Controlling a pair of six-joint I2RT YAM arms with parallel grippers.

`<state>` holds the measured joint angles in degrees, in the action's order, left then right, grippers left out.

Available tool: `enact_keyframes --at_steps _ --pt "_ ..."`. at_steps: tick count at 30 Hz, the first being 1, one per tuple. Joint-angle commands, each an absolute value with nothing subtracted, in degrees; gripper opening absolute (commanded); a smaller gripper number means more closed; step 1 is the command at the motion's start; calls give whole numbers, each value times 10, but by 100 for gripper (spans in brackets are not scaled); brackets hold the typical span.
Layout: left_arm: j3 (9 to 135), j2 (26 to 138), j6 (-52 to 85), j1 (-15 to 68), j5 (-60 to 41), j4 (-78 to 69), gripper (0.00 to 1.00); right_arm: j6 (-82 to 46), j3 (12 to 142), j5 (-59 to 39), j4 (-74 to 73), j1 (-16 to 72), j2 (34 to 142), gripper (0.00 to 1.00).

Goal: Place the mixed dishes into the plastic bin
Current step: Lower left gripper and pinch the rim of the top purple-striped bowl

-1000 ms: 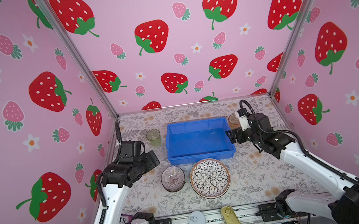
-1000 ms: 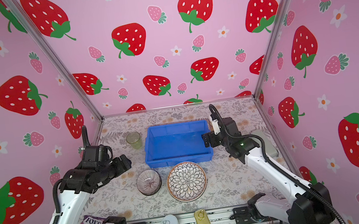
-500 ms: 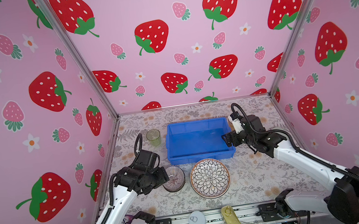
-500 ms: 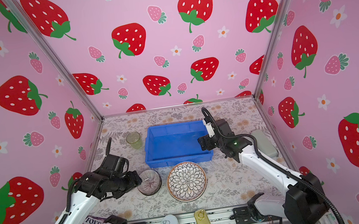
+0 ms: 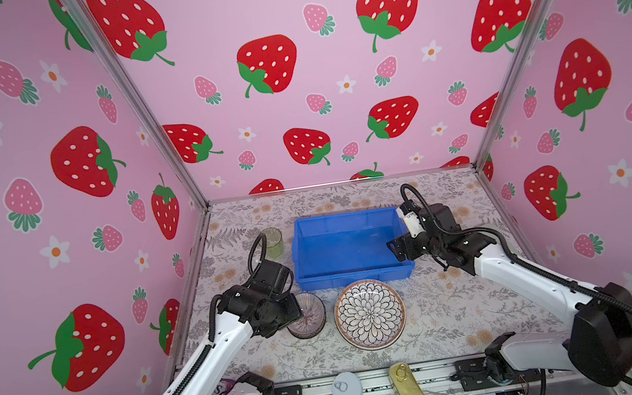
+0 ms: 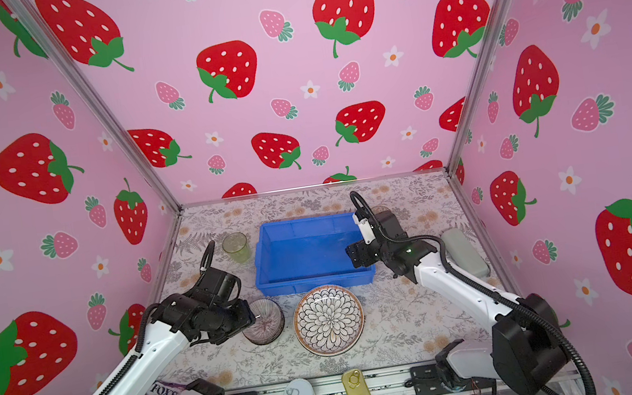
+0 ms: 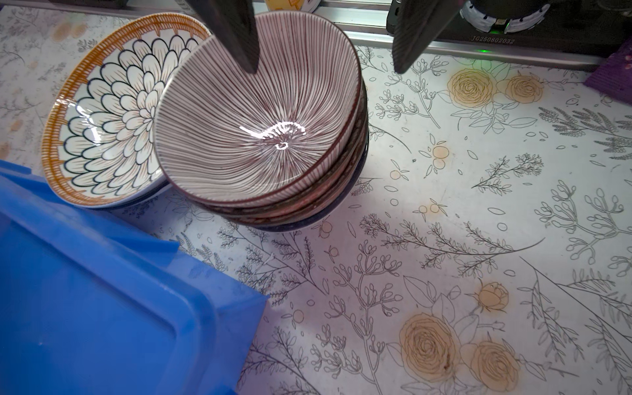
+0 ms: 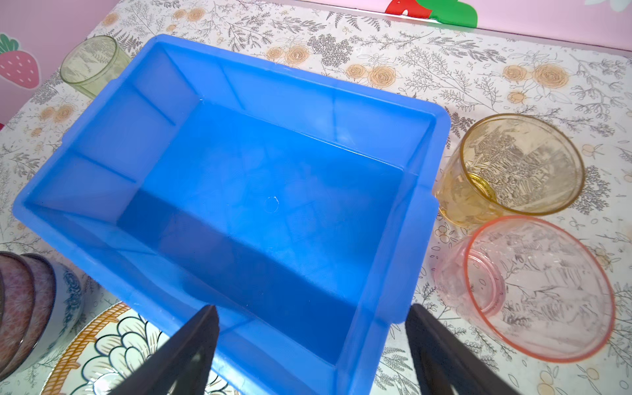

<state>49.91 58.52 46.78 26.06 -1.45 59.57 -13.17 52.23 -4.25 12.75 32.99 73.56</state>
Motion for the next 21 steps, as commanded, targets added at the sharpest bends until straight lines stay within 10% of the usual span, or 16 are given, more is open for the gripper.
enact_keyframes --at_steps 1,21 --pt "487 589 474 263 3 594 61 -125 514 -50 113 329 740 87" --pt "480 551 484 264 2 590 60 -170 519 -61 170 329 735 86"
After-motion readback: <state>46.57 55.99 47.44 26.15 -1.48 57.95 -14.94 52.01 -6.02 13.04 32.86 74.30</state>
